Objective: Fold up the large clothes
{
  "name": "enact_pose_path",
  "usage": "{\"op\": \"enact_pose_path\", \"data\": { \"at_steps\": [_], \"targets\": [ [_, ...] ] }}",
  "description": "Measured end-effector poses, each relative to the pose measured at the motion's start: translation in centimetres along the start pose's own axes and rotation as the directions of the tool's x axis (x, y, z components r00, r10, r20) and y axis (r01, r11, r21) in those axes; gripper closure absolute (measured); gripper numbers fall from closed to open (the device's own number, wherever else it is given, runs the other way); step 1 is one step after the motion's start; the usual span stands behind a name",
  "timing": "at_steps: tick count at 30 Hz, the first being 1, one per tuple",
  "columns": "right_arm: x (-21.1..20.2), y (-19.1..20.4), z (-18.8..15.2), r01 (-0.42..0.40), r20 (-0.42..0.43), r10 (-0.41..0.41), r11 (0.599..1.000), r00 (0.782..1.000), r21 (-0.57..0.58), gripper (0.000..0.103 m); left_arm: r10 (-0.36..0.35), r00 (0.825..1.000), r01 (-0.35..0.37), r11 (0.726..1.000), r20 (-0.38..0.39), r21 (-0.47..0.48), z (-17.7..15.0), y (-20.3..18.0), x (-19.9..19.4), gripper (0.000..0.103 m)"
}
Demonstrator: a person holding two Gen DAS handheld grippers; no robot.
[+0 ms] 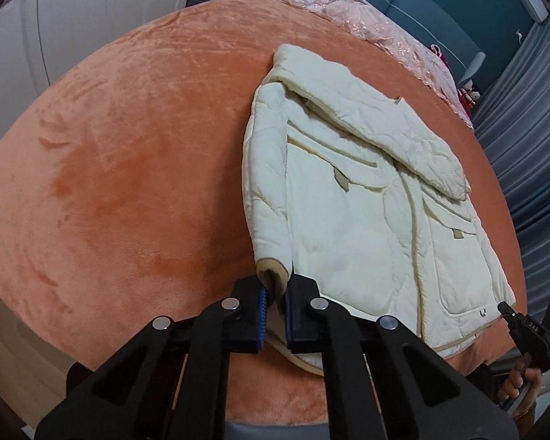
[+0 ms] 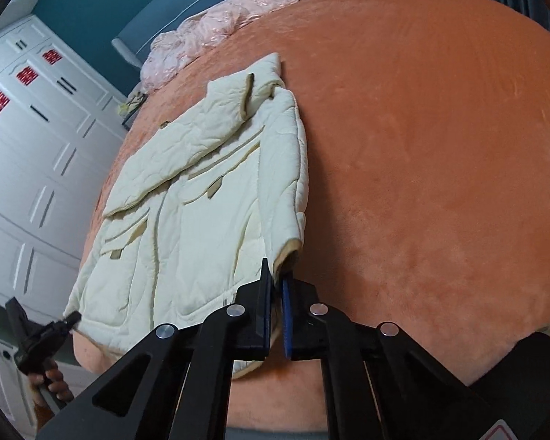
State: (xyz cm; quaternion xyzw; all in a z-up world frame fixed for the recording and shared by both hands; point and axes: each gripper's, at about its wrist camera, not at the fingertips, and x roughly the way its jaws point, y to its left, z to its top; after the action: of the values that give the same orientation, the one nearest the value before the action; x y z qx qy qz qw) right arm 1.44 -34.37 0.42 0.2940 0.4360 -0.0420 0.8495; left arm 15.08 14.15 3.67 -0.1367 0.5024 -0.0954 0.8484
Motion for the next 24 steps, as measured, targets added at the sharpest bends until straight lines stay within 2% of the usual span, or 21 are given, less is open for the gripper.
{"op": "enact_pose_path", "data": {
  "at_steps": [4, 8, 11, 13, 15, 18, 22, 24],
  "targets": [
    [-4.8, 0.8, -2.4, 0.002, -0.059, -0.011, 0.988, 0.998, -0.152, 0.099, -0.01, 1.0, 0.012, 0.994, -0.016, 0.113, -2.2, -0.7, -5.3, 0.1],
    [-10.1, 1.4, -7.0, 0.008, -0.19, -0.065, 0.958, 0.98, -0.287, 0.099, 0.008, 0.994, 0.016, 0.974, -0.105, 0.225, -7.3, -1.0, -10.9, 0.1],
    [-14.2, 1.9, -10.1, -0.009, -0.27, -0.092, 0.937, 0.959, -0.349, 0.099, 0.0, 0.987, 0.036, 0.974, -0.161, 0.222, -10.9, -0.8, -15.7, 0.1],
    [-16.8, 2.2, -11.0, -0.032, -0.274, -0.067, 0.94, 0.959, -0.341, 0.099, -0.017, 0.99, 0.046, 0.979, -0.143, 0.2, -12.0, -1.1, -18.3, 0.1],
    [-18.3, 2.5, -10.0, -0.035, -0.217, -0.037, 0.948, 0.975, -0.318, 0.099, -0.046, 0.993, 0.063, 0.984, -0.107, 0.168, -11.9, -1.6, -19.7, 0.1],
    [-19.0, 2.9, -6.2, -0.047, -0.073, 0.028, 0.96, 0.997, -0.277, 0.099, -0.066, 0.998, 0.062, 0.983, 0.022, 0.17, -9.3, -2.5, -20.2, 0.1],
    [-16.6, 3.4, 0.8, -0.076, 0.105, 0.099, 0.975, 0.99, -0.207, 0.099, -0.06, 0.982, 0.025, 0.981, 0.179, 0.192, -3.5, -3.8, -18.3, 0.1],
    [-14.5, 4.0, 3.6, -0.088, 0.174, 0.118, 0.981, 0.978, -0.173, 0.099, -0.052, 0.974, 0.012, 0.983, 0.22, 0.181, -0.7, -4.1, -16.5, 0.1]
  ]
}}
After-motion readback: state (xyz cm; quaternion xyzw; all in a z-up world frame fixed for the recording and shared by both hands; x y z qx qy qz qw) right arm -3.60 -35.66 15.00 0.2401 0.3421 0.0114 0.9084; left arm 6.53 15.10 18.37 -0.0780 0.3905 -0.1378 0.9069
